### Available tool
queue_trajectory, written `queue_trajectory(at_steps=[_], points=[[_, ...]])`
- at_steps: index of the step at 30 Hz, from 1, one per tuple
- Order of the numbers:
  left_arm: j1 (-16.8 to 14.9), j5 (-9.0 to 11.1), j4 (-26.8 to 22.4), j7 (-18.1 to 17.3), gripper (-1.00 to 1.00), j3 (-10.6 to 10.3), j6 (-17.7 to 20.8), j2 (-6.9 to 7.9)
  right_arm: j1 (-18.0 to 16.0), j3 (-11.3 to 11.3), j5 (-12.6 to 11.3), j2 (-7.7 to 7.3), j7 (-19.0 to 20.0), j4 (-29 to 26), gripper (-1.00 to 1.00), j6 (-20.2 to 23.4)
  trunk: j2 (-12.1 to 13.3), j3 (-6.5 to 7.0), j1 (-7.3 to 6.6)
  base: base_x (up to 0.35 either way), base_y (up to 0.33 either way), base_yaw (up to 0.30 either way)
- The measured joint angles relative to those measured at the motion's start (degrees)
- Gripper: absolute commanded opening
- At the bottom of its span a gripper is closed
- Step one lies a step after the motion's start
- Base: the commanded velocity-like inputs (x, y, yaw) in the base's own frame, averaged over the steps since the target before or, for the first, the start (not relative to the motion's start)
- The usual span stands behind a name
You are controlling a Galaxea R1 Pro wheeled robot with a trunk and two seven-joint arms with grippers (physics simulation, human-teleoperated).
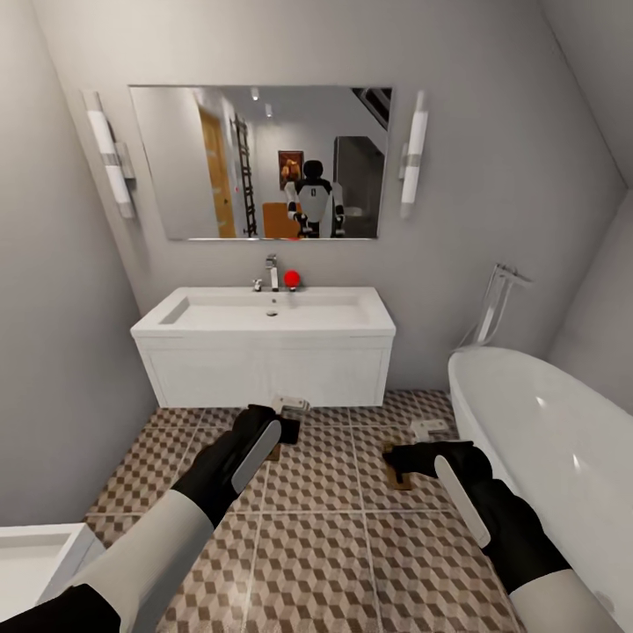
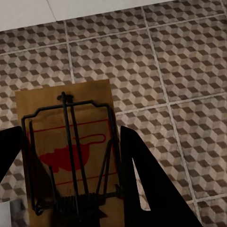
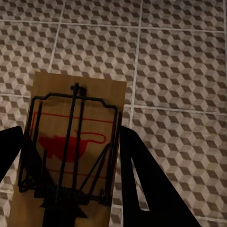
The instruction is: Take the four mousetraps from the cabinet in the bathroom and place them on the bathroom floor. Make sure all four end up on the same floor surface, and ensure that at least two of them are either under or directly next to the same bathroom sink.
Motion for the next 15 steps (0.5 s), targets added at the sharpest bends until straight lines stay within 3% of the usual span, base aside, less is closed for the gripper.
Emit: queue_trajectory(at_steps=[15], points=[[0.0,0.0,-0.7,0.1,-1.00,-0.1,0.0,0.00,0.0,0.2,0.0,0.05,0.0,-2.2,-1.00,0.2,-6.0,-4.12,3.30,0.000,0.000,0.000]])
